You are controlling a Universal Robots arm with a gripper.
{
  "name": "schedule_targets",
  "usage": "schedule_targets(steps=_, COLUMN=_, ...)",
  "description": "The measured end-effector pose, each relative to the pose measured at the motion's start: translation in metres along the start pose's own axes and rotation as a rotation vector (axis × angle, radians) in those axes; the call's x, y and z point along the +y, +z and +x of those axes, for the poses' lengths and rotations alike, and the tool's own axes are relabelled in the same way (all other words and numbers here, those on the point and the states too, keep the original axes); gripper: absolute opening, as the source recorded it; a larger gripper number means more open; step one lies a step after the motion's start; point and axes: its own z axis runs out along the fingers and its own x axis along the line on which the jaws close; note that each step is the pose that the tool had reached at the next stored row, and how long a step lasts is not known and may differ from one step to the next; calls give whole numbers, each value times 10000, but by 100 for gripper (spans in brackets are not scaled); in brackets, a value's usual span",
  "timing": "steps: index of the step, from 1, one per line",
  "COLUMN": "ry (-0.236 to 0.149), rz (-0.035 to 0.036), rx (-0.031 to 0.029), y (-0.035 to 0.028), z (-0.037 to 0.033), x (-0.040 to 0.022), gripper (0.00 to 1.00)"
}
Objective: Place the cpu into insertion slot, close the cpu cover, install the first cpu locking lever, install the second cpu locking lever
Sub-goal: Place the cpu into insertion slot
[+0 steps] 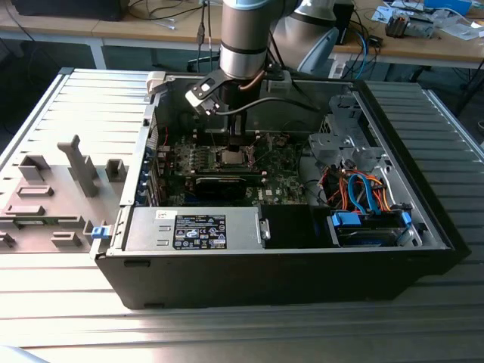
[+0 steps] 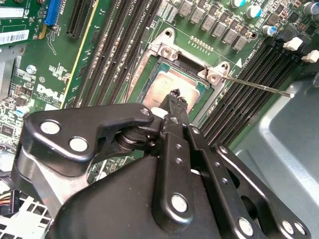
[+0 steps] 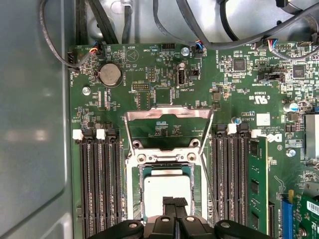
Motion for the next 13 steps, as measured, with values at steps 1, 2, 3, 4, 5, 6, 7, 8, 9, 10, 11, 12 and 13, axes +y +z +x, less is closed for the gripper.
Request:
schedule_targets(steps=1, ry=0, rz=-1, rx=0, y=-2, z=0, x=0, gripper=11)
schedule_targets(steps=2, ry=0, rz=0, rx=1, y=-4, z=0, x=0, gripper=11)
schedule_targets(steps=3, ry=0, rz=-1, rx=1, y=-8, z=0, x=0, gripper=11)
schedule_targets(steps=4, ry=0, rz=-1, rx=1, y=-10, z=0, x=0, gripper=11)
schedule_targets(steps=5, ry=0, rz=-1, rx=1, y=-13, z=0, x=0, gripper=11)
schedule_targets(steps=6, ry=0, rz=0, rx=1, y=-19, z=-1, x=-1, gripper=11)
schedule_targets(steps=7, ry=0, rz=-1, rx=0, y=-23, z=-1, x=-1, gripper=11)
schedule_targets(steps=8, ry=0, rz=-1, rx=1, y=-27, z=-1, x=-1, gripper=11)
schedule_targets(steps=9, ry=0, rz=-1, rx=1, y=-34, z=-1, x=-1, gripper=11)
schedule_targets(steps=10, ry=0, rz=-1, rx=1, y=-39, z=-1, x=-1, gripper=11)
schedule_targets(steps=11, ry=0, rz=0, rx=0, y=-46, z=-2, x=-1, gripper=11)
schedule_targets(steps=12, ry=0, rz=-1, rx=1, y=-52, z=-2, x=-1, gripper=11)
schedule_targets(steps=13, ry=0, rz=-1, rx=1, y=-54, z=-2, x=-1, gripper=11)
